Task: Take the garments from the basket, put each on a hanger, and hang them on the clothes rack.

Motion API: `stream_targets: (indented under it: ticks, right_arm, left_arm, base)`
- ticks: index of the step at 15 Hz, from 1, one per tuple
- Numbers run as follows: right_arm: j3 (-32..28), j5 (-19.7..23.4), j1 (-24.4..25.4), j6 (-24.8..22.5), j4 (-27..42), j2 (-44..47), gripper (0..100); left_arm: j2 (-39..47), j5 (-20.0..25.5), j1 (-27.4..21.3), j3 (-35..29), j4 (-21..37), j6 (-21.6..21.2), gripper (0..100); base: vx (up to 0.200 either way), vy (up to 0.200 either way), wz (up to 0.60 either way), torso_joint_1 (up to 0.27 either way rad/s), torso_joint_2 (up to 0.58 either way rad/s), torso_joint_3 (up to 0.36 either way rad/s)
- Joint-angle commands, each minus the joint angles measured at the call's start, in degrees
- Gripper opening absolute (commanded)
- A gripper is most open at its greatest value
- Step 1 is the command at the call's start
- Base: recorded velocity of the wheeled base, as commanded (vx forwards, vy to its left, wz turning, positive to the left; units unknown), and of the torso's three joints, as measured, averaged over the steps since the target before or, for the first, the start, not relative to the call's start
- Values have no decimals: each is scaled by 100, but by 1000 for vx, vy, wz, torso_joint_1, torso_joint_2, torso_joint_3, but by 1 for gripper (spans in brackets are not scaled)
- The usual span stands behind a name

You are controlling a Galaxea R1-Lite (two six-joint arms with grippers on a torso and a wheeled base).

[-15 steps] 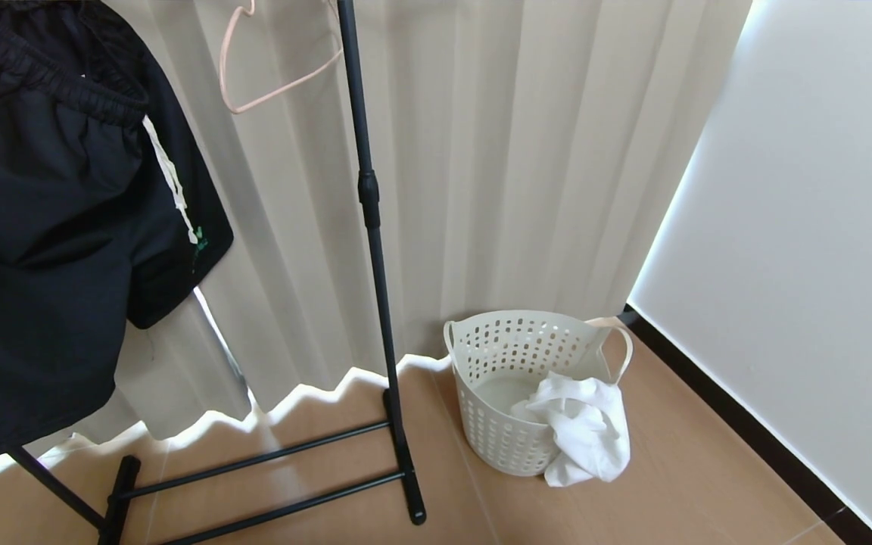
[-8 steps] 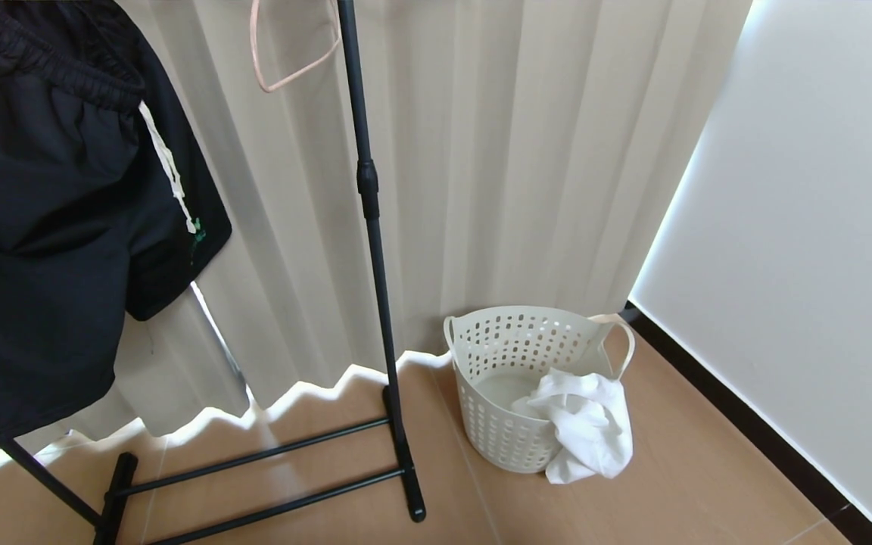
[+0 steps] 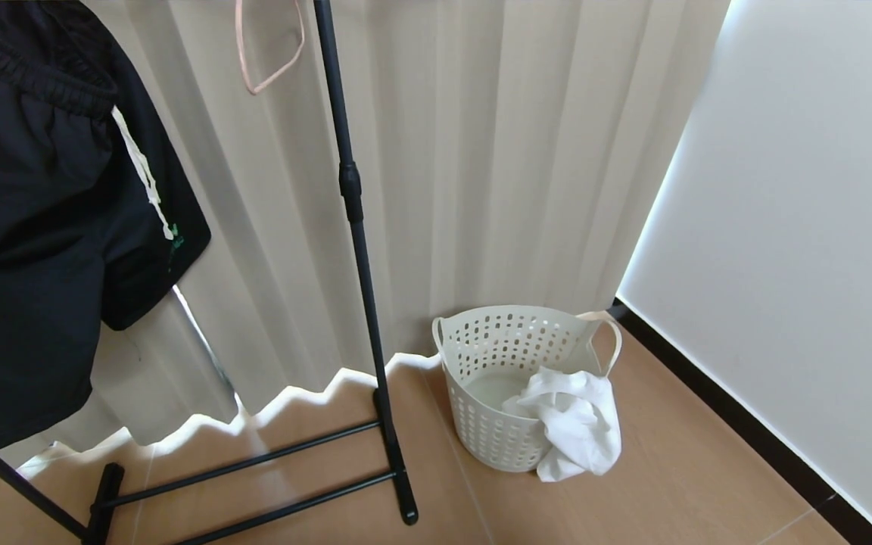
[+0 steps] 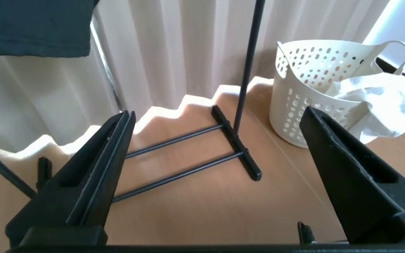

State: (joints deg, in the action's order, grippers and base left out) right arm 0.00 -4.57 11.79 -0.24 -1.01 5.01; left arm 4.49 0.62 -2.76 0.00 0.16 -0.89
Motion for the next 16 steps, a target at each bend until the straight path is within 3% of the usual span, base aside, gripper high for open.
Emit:
stream_targets:
  ticks: [1, 3, 10, 14, 16]
  right_arm:
    - [0, 0, -1, -2, -4, 9, 100]
    - [0, 0, -1, -2, -4, 0, 100]
    - [0, 0, -1, -2, -4, 9, 100]
    - [0, 0, 8, -2, -4, 9, 100]
    - [0, 0, 8, -2, -4, 9, 100]
  left_arm:
    - [8, -1, -6, 0, 2, 1, 100]
    - [8, -1, -6, 0, 2, 1, 100]
    - [8, -1, -6, 0, 2, 1, 100]
    - [8, -1, -6, 0, 2, 1, 100]
    - [8, -1, -6, 0, 2, 27, 100]
  base:
    - [0, 0, -600, 2, 2, 2]
    - [0, 0, -600, 2, 2, 2]
    - [0, 0, 0, 0, 0, 0]
    - [200, 0, 0, 6, 4, 4]
    - [0, 0, 0, 0, 0, 0]
